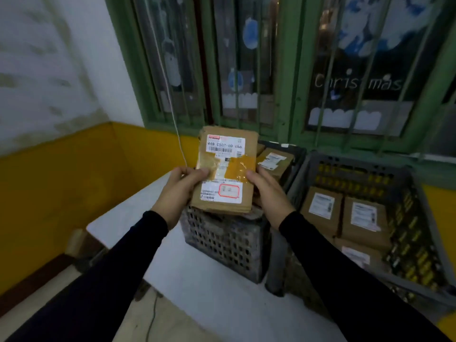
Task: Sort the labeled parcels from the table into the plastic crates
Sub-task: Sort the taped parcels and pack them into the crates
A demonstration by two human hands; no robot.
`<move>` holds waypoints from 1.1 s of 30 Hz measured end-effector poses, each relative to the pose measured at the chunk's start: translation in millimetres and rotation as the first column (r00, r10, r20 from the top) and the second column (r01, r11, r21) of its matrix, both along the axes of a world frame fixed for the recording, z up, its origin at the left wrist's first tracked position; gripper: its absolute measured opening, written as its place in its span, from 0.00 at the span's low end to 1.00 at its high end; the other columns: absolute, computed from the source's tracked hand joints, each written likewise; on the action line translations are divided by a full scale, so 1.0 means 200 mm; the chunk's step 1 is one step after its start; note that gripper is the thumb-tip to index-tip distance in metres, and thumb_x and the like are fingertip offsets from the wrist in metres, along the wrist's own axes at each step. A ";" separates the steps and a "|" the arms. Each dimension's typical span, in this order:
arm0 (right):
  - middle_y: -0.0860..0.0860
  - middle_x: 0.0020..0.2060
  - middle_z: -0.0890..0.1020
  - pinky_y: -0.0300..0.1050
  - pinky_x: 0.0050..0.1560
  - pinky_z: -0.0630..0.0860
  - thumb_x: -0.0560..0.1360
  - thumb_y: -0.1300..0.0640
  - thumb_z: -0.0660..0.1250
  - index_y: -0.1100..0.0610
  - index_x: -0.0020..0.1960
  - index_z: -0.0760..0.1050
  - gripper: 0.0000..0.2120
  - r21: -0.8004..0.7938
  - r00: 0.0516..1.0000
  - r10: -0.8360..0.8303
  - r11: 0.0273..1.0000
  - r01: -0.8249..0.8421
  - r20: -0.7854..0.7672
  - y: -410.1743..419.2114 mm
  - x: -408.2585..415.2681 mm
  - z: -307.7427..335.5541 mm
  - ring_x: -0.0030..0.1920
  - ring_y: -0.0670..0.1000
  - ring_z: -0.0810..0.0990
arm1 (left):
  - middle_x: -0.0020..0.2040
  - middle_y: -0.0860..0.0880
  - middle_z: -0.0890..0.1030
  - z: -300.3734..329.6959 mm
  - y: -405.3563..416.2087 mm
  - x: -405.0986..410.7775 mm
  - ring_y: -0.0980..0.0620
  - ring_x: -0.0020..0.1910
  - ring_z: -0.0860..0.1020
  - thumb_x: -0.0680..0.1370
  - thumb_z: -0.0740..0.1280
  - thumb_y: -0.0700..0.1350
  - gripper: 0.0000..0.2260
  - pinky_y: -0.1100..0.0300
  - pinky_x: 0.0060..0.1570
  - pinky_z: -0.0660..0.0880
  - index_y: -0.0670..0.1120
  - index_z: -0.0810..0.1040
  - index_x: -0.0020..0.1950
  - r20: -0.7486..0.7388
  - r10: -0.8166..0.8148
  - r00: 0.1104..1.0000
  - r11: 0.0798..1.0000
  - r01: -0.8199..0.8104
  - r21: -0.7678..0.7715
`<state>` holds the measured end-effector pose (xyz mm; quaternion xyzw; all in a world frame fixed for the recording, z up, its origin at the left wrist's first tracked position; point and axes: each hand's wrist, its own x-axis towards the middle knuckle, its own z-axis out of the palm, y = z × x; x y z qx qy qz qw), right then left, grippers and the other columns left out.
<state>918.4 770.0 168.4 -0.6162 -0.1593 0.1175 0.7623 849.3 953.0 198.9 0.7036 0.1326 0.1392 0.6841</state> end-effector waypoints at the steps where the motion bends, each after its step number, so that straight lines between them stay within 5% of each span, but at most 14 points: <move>1: 0.45 0.57 0.84 0.49 0.65 0.74 0.80 0.50 0.64 0.47 0.62 0.78 0.12 -0.010 1.000 -0.007 1.000 0.007 -0.008 0.02 0.08 0.00 0.58 0.47 0.82 | 0.43 0.48 0.84 0.02 0.03 0.09 0.53 0.38 0.83 0.74 0.72 0.52 0.15 0.58 0.38 0.77 0.45 0.71 0.52 0.005 -0.003 1.000 1.000 0.003 0.018; 5: 0.42 0.55 0.84 0.46 0.65 0.74 0.80 0.46 0.64 0.45 0.59 0.80 0.11 -0.028 0.998 -0.053 0.998 0.051 -0.043 0.08 0.39 0.01 0.58 0.44 0.81 | 0.46 0.46 0.85 0.04 0.14 0.48 0.49 0.41 0.83 0.75 0.72 0.54 0.16 0.53 0.41 0.78 0.46 0.72 0.53 -0.001 -0.062 0.998 0.998 0.062 0.003; 8: 0.38 0.50 0.84 0.35 0.55 0.76 0.81 0.47 0.62 0.42 0.53 0.78 0.07 -0.075 0.993 -0.100 0.993 0.095 -0.061 0.10 0.57 -0.02 0.51 0.37 0.82 | 0.53 0.42 0.84 -0.02 0.20 0.74 0.44 0.46 0.83 0.74 0.72 0.56 0.19 0.50 0.43 0.78 0.45 0.71 0.56 -0.092 -0.176 0.980 0.984 0.172 -0.049; 12: 0.45 0.52 0.86 0.53 0.65 0.74 0.79 0.40 0.63 0.46 0.54 0.82 0.14 -0.203 0.968 -0.229 0.958 0.204 -0.107 0.09 0.77 -0.11 0.56 0.49 0.83 | 0.57 0.44 0.83 -0.11 0.24 1.03 0.46 0.50 0.83 0.73 0.72 0.56 0.16 0.49 0.48 0.79 0.52 0.73 0.57 -0.185 -0.379 0.907 0.925 0.377 -0.045; 17: 0.48 0.55 0.85 0.56 0.66 0.73 0.66 0.28 0.68 0.48 0.61 0.79 0.33 -0.383 0.908 -0.374 0.880 0.282 -0.190 0.11 0.87 -0.17 0.58 0.54 0.82 | 0.56 0.47 0.84 -0.20 0.35 1.27 0.40 0.56 0.81 0.63 0.74 0.58 0.31 0.38 0.58 0.76 0.62 0.71 0.65 -0.398 -0.640 0.657 0.735 0.674 -0.071; 21: 0.50 0.49 0.86 0.51 0.56 0.80 0.75 0.32 0.62 0.51 0.61 0.78 0.27 -0.566 0.854 -0.478 0.770 0.295 -0.204 0.16 0.89 -0.18 0.49 0.53 0.85 | 0.62 0.46 0.81 -0.30 0.35 1.39 0.42 0.59 0.79 0.75 0.70 0.54 0.20 0.45 0.55 0.75 0.56 0.73 0.65 -0.508 -0.716 0.479 0.630 0.757 -0.175; 24: 0.52 0.49 0.85 0.49 0.53 0.80 0.79 0.37 0.59 0.55 0.62 0.76 0.24 -0.684 0.795 -0.536 0.695 0.225 -0.283 0.19 0.86 -0.26 0.48 0.54 0.84 | 0.68 0.42 0.75 -0.40 0.32 1.44 0.41 0.64 0.73 0.71 0.70 0.57 0.30 0.45 0.58 0.74 0.50 0.70 0.72 -0.651 -0.715 0.254 0.512 0.825 -0.241; 26: 0.52 0.46 0.84 0.48 0.52 0.80 0.80 0.39 0.58 0.56 0.59 0.77 0.22 -0.736 0.744 -0.561 0.662 0.139 -0.363 0.23 0.84 -0.31 0.46 0.53 0.83 | 0.68 0.43 0.74 -0.48 0.32 1.44 0.39 0.66 0.72 0.75 0.68 0.55 0.27 0.42 0.62 0.73 0.50 0.69 0.72 -0.695 -0.703 0.147 0.469 0.832 -0.298; 28: 0.52 0.43 0.83 0.45 0.44 0.78 0.82 0.42 0.57 0.55 0.57 0.77 0.19 -0.730 0.683 -0.562 0.681 0.062 -0.467 0.28 0.81 -0.34 0.43 0.52 0.82 | 0.65 0.46 0.76 -0.56 0.33 1.44 0.41 0.64 0.74 0.78 0.65 0.54 0.20 0.39 0.66 0.69 0.52 0.70 0.69 -0.717 -0.693 0.070 0.449 0.820 -0.354; 33: 0.52 0.45 0.82 0.51 0.50 0.78 0.83 0.46 0.56 0.54 0.64 0.73 0.16 -0.695 0.624 -0.546 0.719 0.006 -0.559 0.37 0.81 -0.45 0.46 0.53 0.80 | 0.61 0.46 0.80 -0.66 0.32 1.44 0.44 0.62 0.76 0.78 0.66 0.56 0.18 0.39 0.67 0.68 0.52 0.73 0.65 -0.781 -0.624 0.030 0.472 0.810 -0.347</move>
